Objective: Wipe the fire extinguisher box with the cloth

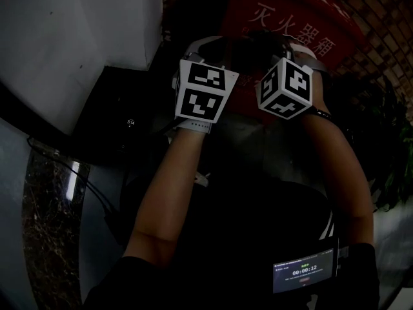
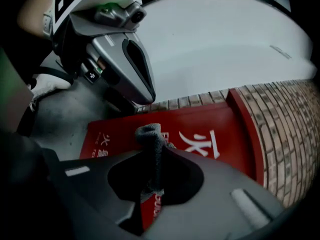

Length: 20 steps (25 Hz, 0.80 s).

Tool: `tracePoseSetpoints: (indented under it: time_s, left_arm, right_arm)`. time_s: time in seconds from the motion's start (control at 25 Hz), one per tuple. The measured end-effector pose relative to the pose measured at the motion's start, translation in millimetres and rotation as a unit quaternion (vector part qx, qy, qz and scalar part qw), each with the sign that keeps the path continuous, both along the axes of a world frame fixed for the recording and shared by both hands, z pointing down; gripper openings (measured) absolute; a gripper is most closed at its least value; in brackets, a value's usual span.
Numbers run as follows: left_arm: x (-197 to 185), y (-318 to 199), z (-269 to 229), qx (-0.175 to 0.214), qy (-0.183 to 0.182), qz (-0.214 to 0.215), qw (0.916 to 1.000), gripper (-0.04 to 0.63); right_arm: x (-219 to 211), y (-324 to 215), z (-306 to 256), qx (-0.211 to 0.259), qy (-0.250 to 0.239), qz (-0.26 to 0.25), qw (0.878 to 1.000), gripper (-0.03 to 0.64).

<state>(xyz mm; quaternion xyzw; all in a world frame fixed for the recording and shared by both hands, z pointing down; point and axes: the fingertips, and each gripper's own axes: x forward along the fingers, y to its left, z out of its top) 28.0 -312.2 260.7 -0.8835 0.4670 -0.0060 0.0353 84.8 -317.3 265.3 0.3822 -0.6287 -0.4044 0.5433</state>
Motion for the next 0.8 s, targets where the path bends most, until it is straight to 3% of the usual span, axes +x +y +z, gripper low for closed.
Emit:
tracePoseSetpoints:
  time_s: [0.32, 0.8]
  left_arm:
    - [-25, -13, 1, -0.011, 0.023, -0.015, 0.9996, 0.003]
    - [15, -1, 0, -0.007, 0.021, 0.027, 0.9994, 0.003]
  right_arm:
    - [-66, -22, 3, 0.023, -0.002, -0.047, 0.999, 0.029]
    - [-32, -23, 8, 0.019, 0.005, -0.02, 1.0, 0.029]
